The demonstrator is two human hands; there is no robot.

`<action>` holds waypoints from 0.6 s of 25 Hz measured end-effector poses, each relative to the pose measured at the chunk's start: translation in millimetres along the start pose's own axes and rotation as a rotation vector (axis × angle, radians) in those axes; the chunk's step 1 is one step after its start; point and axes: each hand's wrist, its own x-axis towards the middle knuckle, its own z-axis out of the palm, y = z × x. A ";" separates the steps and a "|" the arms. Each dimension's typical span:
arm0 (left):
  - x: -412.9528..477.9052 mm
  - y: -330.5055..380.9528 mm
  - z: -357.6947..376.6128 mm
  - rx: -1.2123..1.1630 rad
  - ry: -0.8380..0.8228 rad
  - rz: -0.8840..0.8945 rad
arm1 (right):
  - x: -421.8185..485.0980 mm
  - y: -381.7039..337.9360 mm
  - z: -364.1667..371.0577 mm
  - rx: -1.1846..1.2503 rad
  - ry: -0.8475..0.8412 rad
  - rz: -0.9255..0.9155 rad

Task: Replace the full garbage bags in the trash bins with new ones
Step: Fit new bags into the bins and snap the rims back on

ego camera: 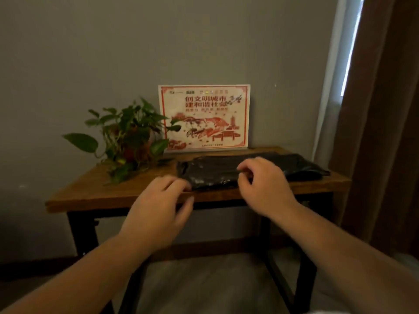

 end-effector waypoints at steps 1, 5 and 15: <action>30.1 6.5 9.5 -0.034 0.006 -0.055 | 18.4 15.5 -5.0 -0.075 -0.043 0.052; 88.0 21.4 54.2 -0.253 -0.267 -0.436 | 44.3 42.4 1.9 -0.374 -0.277 0.010; 83.1 24.6 67.3 -0.152 -0.221 -0.479 | 35.8 56.6 21.0 -0.391 -0.260 0.070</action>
